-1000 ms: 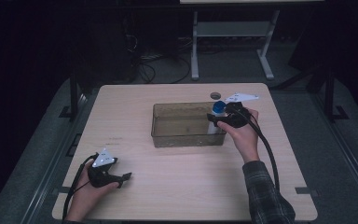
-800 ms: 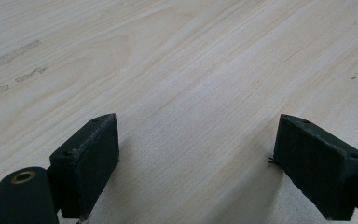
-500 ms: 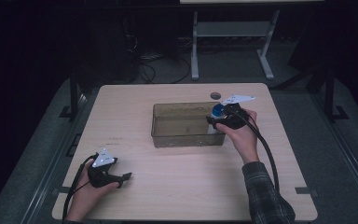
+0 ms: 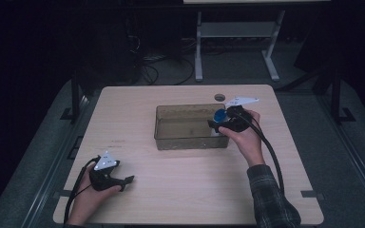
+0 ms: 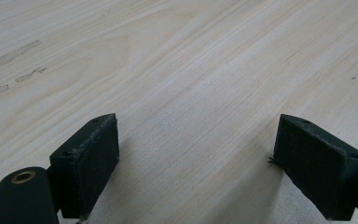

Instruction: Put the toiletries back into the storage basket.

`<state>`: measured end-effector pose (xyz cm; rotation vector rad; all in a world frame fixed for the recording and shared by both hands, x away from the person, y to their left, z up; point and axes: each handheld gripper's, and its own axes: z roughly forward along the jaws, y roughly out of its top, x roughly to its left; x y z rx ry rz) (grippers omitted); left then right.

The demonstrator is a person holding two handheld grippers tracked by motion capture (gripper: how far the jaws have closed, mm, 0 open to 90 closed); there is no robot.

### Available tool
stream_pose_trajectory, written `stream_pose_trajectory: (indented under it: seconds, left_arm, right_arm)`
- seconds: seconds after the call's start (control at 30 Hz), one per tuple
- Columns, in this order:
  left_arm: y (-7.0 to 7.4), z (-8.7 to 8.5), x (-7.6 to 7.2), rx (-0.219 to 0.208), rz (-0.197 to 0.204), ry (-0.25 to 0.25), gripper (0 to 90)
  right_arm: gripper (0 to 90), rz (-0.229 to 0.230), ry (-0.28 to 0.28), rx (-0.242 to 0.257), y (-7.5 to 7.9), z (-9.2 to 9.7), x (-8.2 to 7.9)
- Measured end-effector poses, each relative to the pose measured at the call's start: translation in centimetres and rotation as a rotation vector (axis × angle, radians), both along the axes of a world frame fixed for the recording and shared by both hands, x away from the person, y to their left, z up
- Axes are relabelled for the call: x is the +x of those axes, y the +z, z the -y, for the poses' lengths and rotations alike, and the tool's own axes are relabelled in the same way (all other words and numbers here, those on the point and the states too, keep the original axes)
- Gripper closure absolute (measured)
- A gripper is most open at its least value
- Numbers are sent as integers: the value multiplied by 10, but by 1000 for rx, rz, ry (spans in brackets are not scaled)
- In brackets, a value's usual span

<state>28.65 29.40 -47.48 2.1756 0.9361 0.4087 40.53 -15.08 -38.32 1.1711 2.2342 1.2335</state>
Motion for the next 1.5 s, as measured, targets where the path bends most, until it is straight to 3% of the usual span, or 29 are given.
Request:
stream_pose_trajectory:
  seconds: [0.17,0.23,0.43,0.57,0.67,1.5]
  left_arm:
    - [0,0,0,-1,0,1,131]
    - [0,0,0,-1,0,0,131]
    - [0,0,0,0,-1,3,131]
    - [0,0,0,-1,-1,3,131]
    - [0,1,0,-2,1,5,131]
    - [0,1,1,-1,2,3,131]
  right_arm:
    - [223,8,-5,18,2,0,-1]
    - [223,30,-30,-23,5,-1,-4]
    - [205,26,-22,-13,8,4,-7]
    - [200,47,-28,-18,10,9,-12]
    - [198,28,-25,6,7,16,-17]
    - [208,39,-42,20,0,49,-50]
